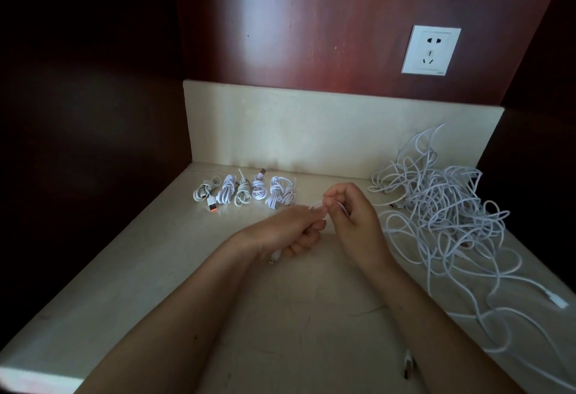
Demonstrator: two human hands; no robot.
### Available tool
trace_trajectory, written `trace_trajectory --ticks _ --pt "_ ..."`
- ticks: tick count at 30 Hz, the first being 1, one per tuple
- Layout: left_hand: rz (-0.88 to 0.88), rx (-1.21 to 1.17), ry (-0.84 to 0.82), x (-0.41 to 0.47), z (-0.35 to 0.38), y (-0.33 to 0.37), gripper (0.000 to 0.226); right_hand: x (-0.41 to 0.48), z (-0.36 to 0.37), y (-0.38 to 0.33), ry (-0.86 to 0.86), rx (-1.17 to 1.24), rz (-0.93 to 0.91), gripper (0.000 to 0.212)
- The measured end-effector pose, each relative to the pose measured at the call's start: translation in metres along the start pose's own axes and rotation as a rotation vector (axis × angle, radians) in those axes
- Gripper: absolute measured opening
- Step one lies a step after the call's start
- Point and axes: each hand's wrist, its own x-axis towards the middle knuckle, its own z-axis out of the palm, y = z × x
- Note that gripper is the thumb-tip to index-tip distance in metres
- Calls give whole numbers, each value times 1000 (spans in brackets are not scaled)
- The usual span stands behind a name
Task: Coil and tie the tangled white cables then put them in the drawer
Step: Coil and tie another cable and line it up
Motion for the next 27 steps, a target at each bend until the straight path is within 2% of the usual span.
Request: trace_trajectory --ticks 4,8,14,16,18,23,27 --pt "101 -5 66 -1 -1 4 45 0 -1 5 43 -68 2 19" --pt "229 208 294 1 -2 3 45 -4 -5 5 47 -214 45 7" --pt "323 355 501 6 -6 -11 33 -5 -5 -3 67 -565 73 13" --pt "328 400 516 7 -8 -13 33 -4 -6 -3 91 -583 59 18" --pt "352 360 505 8 -7 -12 32 -4 -6 -2 101 -483 28 20" --pt "339 -19 504 5 7 1 33 -5 1 -3 93 -333 -15 15" --pt "357 -112 486 2 11 5 28 -5 4 -1 110 -282 -46 22"
